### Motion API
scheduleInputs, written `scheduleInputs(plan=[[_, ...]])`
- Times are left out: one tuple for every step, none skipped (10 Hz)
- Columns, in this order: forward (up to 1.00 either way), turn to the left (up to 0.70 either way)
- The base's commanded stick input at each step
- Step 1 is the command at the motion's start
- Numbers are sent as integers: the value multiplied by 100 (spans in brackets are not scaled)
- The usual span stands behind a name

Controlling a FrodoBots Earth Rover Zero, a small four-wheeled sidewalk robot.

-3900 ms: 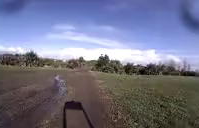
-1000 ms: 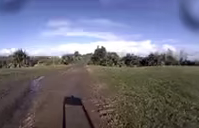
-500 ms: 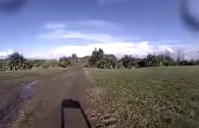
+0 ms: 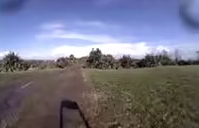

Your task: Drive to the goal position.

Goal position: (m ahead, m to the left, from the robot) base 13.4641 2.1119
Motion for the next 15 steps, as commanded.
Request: scheduleInputs(plan=[[70, 35], [70, 35], [70, 35], [70, 35], [0, 70], [0, 70], [0, 70], [0, 70], [0, 55], [0, 23], [0, 0], [0, 0], [0, 0], [0, 0], [0, 0]])
